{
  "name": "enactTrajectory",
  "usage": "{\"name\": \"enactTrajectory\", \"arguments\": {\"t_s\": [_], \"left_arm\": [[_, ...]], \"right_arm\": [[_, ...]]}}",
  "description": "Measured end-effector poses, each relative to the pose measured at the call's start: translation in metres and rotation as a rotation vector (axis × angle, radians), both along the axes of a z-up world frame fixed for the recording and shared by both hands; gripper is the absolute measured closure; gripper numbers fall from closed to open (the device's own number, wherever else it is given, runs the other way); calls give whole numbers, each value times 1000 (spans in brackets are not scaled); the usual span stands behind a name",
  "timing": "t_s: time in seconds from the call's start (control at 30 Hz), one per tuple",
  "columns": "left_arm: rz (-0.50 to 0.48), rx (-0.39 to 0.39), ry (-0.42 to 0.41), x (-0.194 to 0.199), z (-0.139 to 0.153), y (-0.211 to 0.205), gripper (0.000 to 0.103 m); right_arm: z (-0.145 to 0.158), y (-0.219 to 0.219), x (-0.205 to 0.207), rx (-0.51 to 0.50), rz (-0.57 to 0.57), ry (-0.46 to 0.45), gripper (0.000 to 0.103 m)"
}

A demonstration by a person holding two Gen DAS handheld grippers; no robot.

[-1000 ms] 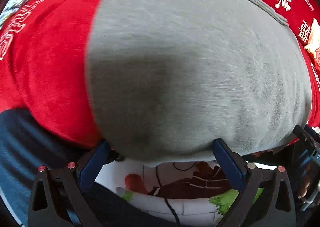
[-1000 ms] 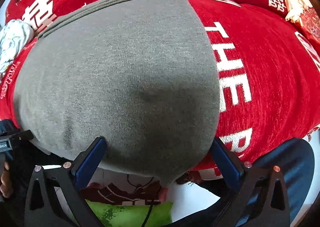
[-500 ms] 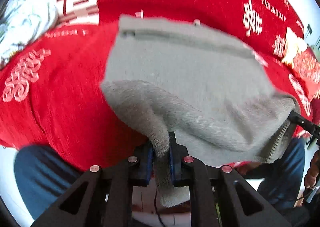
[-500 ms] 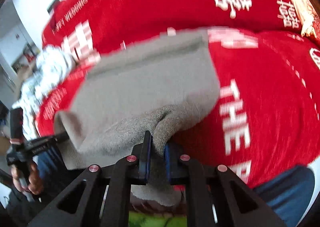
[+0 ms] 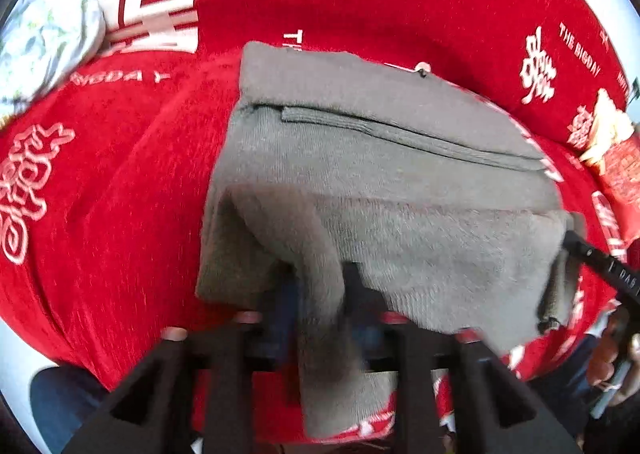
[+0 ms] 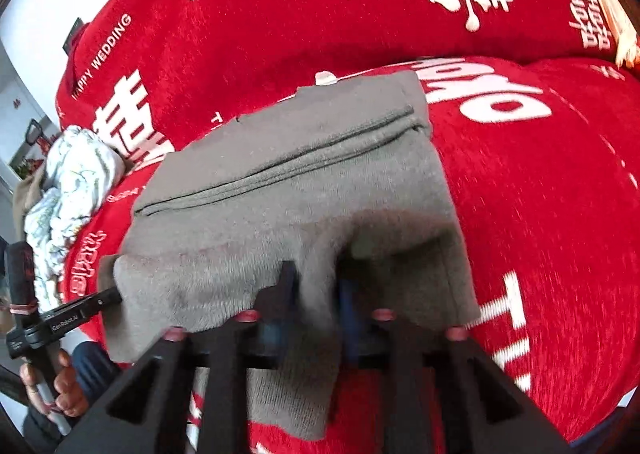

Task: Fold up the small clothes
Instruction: 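Lift the hem with both tools and fold it toward the collar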

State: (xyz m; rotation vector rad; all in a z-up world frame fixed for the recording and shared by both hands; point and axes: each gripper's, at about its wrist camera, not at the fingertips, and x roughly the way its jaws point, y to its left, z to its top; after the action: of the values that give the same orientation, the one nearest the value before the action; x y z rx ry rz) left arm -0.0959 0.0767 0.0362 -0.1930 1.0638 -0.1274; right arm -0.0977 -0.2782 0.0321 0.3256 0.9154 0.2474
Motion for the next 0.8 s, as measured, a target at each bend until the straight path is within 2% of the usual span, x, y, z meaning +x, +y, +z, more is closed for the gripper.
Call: {"name": "enactTrajectory", "arguments": {"t_s": [0.03,0.07,0.13,0.27,0.33,0.4,0.47,0.5,0.53,0.6,0.8], "left_arm": [[7,-24,2,-3,1,2,22],[29,-48,-15,-11,4,6,12],[29,-61,-61,-28,9,8,12],[4,-69,-27,-39,-1,2,12],[-3,-71,-10,-37,-6,-3,17],[-12,-82,23,-31,-14,-8,42],[-13,-75,38,-28,-19,-13,49],[-11,-50,13,-30,-17,-16,75],[-16,-44,13,-30,-16,-16,95],[-7,-79,28,-32,-15,-13,97],[10,-77,-129,-56,25,-8,97]], "right_arm": [[2,-5,-8,7,-6,-18,37],[4,-10,-15,7,-15,-39,30],[7,-19,-37,20,-20,-89,26],[-2,-22,-47,58,-1,-51,26],[-7,-19,-42,73,5,-34,26],[-10,-14,-34,84,8,-29,27],[-18,-6,-25,120,45,0,41],[-24,-2,-19,140,73,35,78],[-28,0,-18,150,91,60,90],[-24,2,-26,148,103,26,90],[24,-3,-64,181,160,-129,91]]}}
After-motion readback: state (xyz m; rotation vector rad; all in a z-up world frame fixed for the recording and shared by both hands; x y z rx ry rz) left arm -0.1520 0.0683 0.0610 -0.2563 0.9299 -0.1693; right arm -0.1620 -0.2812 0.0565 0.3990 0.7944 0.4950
